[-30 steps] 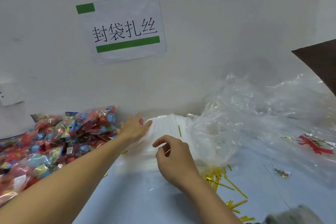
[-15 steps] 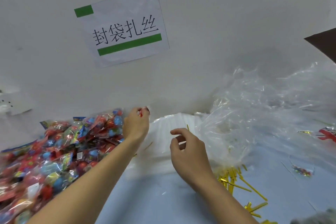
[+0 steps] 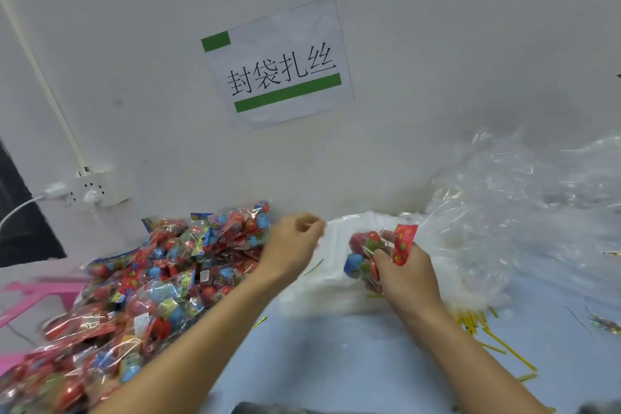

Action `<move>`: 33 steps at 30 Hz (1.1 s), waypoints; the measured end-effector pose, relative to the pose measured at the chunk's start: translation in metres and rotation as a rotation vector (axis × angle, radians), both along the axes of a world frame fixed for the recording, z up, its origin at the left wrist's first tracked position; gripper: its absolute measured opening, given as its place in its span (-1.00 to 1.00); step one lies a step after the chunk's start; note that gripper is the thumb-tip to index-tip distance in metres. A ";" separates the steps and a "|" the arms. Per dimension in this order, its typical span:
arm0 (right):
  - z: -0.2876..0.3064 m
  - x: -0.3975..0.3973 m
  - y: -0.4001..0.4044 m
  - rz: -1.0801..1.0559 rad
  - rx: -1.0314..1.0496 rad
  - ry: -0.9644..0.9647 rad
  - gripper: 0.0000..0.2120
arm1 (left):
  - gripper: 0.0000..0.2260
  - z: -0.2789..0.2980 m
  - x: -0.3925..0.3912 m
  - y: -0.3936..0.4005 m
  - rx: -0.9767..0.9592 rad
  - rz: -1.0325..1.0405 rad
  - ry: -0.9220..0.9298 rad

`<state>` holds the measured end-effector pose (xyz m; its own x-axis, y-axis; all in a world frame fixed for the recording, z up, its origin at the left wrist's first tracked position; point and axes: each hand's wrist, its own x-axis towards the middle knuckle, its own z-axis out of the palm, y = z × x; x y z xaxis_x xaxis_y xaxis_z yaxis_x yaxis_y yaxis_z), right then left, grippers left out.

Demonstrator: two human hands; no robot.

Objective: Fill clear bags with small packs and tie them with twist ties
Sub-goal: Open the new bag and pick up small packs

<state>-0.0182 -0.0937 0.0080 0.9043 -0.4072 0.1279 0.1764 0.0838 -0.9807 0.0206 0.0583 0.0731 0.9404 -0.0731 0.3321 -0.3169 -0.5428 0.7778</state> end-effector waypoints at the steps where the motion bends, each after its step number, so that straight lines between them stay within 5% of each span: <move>1: -0.001 0.001 0.001 0.029 -0.010 0.014 -0.70 | -0.84 0.000 0.011 0.015 0.146 0.102 -0.114; 4: -0.003 0.003 0.005 0.090 -0.060 0.024 -0.69 | -0.87 0.000 0.044 0.062 0.513 0.412 -0.244; 6: -0.003 0.003 0.007 0.108 -0.079 0.038 -0.69 | -0.84 -0.001 0.060 0.089 0.690 0.551 -0.154; 9: 0.000 -0.001 0.010 0.127 -0.100 0.063 -0.68 | -0.72 0.000 0.073 0.124 0.913 0.596 -0.004; 12: 0.002 -0.006 0.010 0.156 -0.113 0.061 -0.69 | -0.75 -0.002 0.080 0.141 0.970 0.572 -0.150; 22: 0.002 -0.002 0.008 0.187 -0.080 0.135 -0.70 | -0.96 0.047 0.049 0.070 0.345 0.469 -0.588; 26: 0.000 0.000 0.008 0.167 0.057 0.107 -0.85 | -0.92 0.036 -0.003 -0.001 0.326 0.319 -0.742; 28: 0.002 -0.001 0.008 0.186 0.150 0.085 -0.87 | -0.93 0.009 -0.027 -0.041 0.357 0.232 -0.705; 33: 0.006 -0.006 -0.005 0.401 0.825 -0.028 -0.50 | -0.91 -0.043 -0.044 -0.102 0.230 0.141 -0.289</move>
<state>-0.0238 -0.0984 0.0136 0.9986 -0.0353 -0.0395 0.0060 0.8157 -0.5784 -0.0234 -0.0435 0.0303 0.8165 -0.0532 0.5750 -0.4150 -0.7464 0.5203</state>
